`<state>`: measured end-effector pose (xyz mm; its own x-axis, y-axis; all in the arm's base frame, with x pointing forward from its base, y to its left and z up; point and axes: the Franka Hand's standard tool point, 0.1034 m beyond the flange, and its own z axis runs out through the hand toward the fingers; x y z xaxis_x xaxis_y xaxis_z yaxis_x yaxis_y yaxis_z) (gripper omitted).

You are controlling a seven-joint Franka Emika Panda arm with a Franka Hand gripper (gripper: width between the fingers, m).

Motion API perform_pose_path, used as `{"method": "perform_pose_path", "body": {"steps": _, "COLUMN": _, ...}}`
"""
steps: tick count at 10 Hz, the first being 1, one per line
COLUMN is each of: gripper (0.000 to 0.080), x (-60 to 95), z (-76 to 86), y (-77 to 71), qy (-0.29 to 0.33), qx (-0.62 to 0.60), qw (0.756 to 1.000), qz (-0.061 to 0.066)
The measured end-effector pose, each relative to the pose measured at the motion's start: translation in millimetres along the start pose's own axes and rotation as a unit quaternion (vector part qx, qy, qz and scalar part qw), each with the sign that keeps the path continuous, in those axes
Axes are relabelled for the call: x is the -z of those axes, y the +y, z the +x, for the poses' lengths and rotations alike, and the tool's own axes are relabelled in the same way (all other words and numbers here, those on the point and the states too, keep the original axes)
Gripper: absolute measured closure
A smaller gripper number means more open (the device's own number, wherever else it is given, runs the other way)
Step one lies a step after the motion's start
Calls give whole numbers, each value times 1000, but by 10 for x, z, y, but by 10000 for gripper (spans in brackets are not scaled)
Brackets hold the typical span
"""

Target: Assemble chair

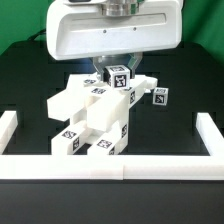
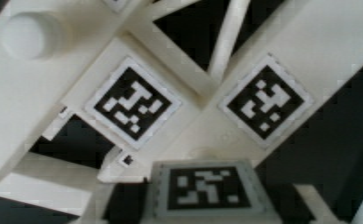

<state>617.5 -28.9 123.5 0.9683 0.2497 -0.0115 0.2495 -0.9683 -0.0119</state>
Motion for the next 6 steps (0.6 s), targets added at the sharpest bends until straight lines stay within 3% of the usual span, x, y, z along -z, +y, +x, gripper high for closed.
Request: {"method": "perform_pose_path", "body": {"steps": 6, "gripper": 514, "x": 8, "z": 42, "y": 29, "qy": 4, "qx": 0, "qw": 1000, "qz": -3}}
